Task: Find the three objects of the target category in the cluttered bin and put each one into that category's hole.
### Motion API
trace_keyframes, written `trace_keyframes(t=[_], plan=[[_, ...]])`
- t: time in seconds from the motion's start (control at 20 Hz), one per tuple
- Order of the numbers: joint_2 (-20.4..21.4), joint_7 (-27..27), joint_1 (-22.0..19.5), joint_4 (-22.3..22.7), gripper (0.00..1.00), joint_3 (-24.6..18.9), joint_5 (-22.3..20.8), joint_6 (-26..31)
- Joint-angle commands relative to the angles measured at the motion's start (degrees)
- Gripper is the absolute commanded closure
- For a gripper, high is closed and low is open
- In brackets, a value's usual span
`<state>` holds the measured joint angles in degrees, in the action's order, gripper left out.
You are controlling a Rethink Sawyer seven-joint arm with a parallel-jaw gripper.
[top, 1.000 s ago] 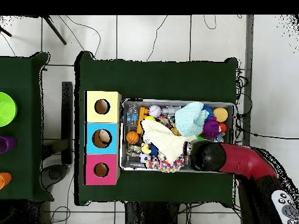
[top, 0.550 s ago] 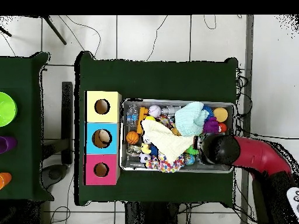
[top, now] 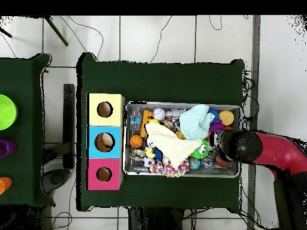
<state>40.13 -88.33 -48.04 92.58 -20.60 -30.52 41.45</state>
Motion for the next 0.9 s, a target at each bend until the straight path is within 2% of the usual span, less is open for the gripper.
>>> trace_keyframes(t=[0.05, 0.9], plan=[[-1.89, 20.64, -1.72, -2.52, 1.00, -7.23, -4.69, 5.26], [-2.14, 20.90, -3.08, -2.55, 1.00, -9.32, -4.84, 5.48]])
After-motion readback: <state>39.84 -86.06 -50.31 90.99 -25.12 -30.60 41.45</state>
